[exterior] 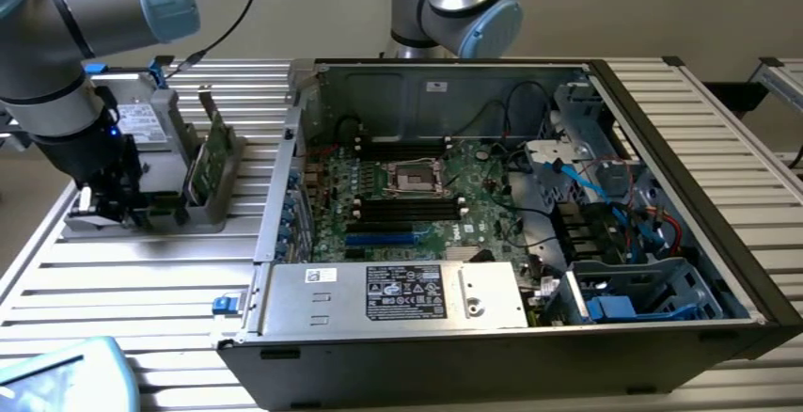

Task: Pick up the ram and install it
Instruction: 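Pick up the ram and move it above insertion slot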

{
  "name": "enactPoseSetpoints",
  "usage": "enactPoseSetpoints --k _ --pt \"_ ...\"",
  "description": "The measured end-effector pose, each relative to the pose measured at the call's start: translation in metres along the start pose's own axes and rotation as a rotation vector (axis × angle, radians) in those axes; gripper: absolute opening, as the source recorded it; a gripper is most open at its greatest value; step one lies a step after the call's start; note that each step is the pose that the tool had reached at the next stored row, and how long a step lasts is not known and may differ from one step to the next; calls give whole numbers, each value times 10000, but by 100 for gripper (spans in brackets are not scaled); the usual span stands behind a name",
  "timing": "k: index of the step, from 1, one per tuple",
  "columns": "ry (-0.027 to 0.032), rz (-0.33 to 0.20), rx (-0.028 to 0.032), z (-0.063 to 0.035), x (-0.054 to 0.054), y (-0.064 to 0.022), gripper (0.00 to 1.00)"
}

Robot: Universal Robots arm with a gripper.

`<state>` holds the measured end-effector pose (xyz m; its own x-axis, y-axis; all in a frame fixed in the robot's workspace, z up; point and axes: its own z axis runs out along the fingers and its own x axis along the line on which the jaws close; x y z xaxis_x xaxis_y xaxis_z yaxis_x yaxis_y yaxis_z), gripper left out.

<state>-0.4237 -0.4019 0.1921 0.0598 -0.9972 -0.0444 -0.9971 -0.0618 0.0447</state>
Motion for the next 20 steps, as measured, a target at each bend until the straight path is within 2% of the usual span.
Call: enactPoseSetpoints --k 2,6,8,9,11,20 --pt "24 2 -10 0 0 0 40" --pt "24 3 -23 0 -1 1 38" --pt "24 4 -26 -1 -1 1 24" --pt "25 4 -27 -1 0 1 24" --pt "24 4 -28 0 -1 1 14" --pt "24 3 -34 -1 0 0 14"
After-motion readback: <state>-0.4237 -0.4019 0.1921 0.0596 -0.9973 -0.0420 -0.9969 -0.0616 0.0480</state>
